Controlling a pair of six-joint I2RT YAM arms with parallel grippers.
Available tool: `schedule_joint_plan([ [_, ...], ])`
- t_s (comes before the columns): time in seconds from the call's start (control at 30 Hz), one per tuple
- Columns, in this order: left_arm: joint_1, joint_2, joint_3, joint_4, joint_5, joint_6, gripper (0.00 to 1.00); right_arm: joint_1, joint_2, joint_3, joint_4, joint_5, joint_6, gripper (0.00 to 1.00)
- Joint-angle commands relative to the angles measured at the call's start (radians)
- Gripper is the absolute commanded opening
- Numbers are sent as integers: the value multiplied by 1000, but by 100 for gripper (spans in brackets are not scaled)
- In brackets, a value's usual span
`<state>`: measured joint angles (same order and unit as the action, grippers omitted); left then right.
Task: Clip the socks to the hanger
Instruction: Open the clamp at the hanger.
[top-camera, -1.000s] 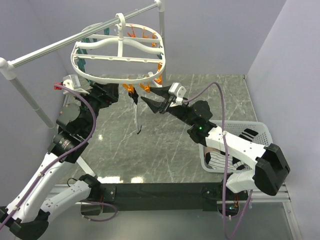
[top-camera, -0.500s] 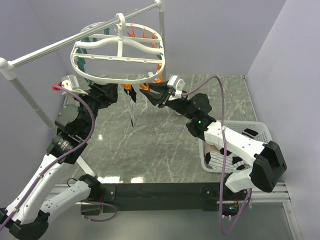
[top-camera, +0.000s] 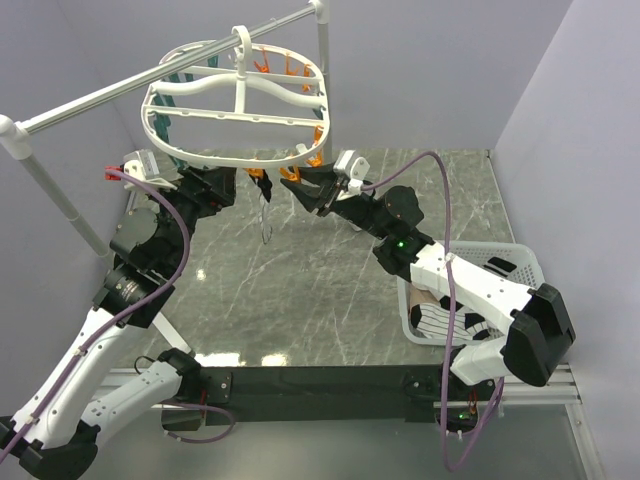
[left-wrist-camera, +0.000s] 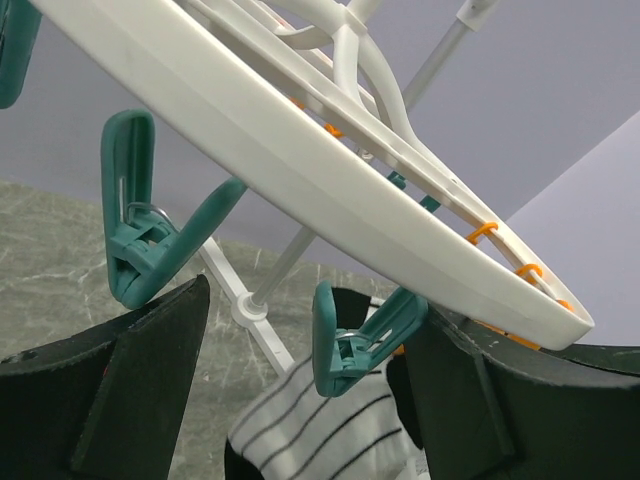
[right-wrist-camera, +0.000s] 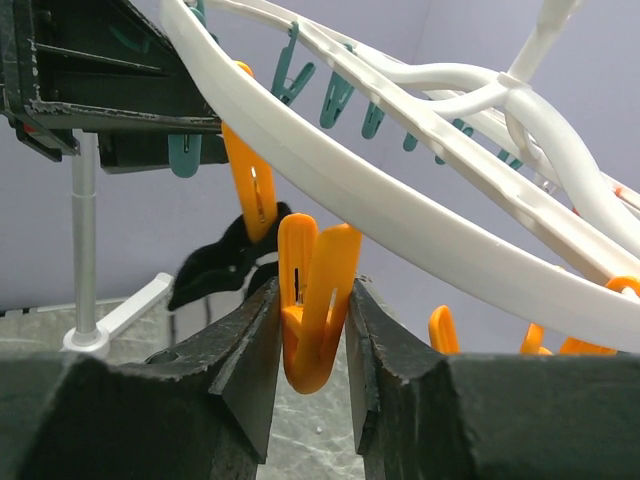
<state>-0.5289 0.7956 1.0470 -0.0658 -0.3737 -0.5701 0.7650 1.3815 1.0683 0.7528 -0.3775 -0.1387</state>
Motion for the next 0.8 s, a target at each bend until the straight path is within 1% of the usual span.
schedule_joint_plan([
  [0.0,7,-9,-4,35,18,-4,82,-6,-36,4,0,19,4,37],
  [0.13,7,-10,-2,34,19,-4,82,-6,-38,-2,13,15,7,38],
  [0.33,7,-12,-4,37,19,-2,82,-6,-44,-7,-6,17,-1,47],
  [0.47,9,-12,-5,37,21,-4,82,-7,-50,-8,-12,23,-4,49],
  [0.5,7,-12,-5,37,19,-4,82,-7,-52,-13,-7,26,-4,49],
  [0.53,7,-13,-5,38,19,-4,82,-7,-53,-14,0,28,-2,46],
  [0.77,9,-16,-7,37,16,-2,82,-6,-62,-17,-20,40,-9,37],
])
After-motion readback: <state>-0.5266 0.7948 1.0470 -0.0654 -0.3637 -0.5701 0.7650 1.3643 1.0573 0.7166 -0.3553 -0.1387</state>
